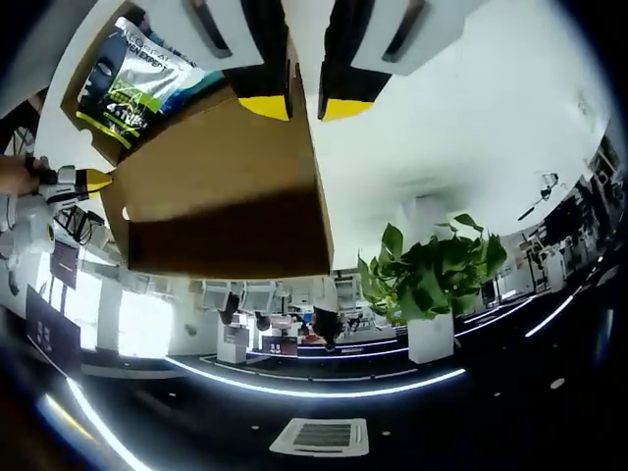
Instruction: Operate the shoe box by opening the lid, removing the specified soft item, and placing it in the target area until the item is outside and the box remains undamaged.
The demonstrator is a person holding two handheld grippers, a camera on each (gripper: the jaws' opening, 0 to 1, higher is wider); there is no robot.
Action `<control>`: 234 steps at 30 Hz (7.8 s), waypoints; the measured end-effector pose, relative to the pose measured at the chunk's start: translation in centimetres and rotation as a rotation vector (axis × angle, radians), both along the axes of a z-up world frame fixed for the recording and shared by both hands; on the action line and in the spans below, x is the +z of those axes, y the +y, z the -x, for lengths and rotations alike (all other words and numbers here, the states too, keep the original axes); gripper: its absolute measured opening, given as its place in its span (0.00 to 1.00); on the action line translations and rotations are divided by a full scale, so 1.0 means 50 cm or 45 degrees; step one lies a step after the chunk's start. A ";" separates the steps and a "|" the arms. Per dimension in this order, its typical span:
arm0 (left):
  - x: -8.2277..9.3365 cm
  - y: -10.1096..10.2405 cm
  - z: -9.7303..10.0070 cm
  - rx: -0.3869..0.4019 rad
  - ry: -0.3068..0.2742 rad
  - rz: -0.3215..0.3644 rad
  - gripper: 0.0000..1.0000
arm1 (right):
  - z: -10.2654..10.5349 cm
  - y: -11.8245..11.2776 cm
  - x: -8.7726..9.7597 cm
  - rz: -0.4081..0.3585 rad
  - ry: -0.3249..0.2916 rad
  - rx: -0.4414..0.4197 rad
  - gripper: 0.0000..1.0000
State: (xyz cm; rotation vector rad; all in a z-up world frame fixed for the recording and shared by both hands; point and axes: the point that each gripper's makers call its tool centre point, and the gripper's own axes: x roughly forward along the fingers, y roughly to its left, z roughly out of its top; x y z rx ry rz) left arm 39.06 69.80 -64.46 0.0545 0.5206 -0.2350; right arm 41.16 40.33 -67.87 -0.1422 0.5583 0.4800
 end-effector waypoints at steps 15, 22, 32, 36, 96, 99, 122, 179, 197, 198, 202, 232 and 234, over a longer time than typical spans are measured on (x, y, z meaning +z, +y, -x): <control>-0.046 0.002 -0.010 0.014 0.060 0.000 0.03 | -0.019 0.001 -0.008 0.014 0.006 0.011 0.02; -0.052 -0.001 -0.018 0.009 0.069 -0.011 0.02 | -0.025 0.001 -0.014 0.016 0.019 0.013 0.02; -0.062 -0.002 -0.025 0.004 0.091 -0.028 0.02 | -0.035 -0.001 -0.023 0.006 0.052 0.006 0.03; -0.065 -0.002 -0.027 0.006 0.100 -0.026 0.02 | -0.036 -0.001 -0.026 -0.007 0.066 -0.001 0.03; -0.020 -0.120 0.126 -0.146 0.163 -0.024 0.24 | 0.160 -0.023 0.054 -0.088 0.101 0.221 0.54; -0.027 -0.140 0.140 -0.179 0.186 0.002 0.25 | 0.170 -0.028 0.054 -0.086 0.104 0.225 0.56; -0.095 -0.250 0.200 -0.321 0.355 0.172 0.29 | 0.220 -0.089 0.058 -0.132 0.086 0.175 0.71; -0.169 -0.275 0.210 -0.271 0.635 0.336 0.27 | 0.270 -0.077 0.035 -0.111 0.094 0.257 0.73; -0.178 -0.268 0.190 -0.162 0.671 0.545 0.05 | 0.244 0.034 0.033 -0.177 0.145 0.461 0.61; -0.177 -0.268 0.190 -0.162 0.670 0.552 0.03 | 0.243 0.040 0.030 -0.179 0.156 0.471 0.60; -0.174 -0.270 0.190 -0.153 0.665 0.584 0.00 | 0.239 0.069 0.014 -0.168 0.202 0.526 0.57; -0.137 -0.216 0.191 -0.131 0.542 0.553 0.00 | 0.193 0.160 -0.077 -0.062 0.423 0.593 0.52; -0.137 -0.215 0.191 -0.136 0.538 0.544 0.00 | 0.191 0.164 -0.087 -0.062 0.454 0.588 0.50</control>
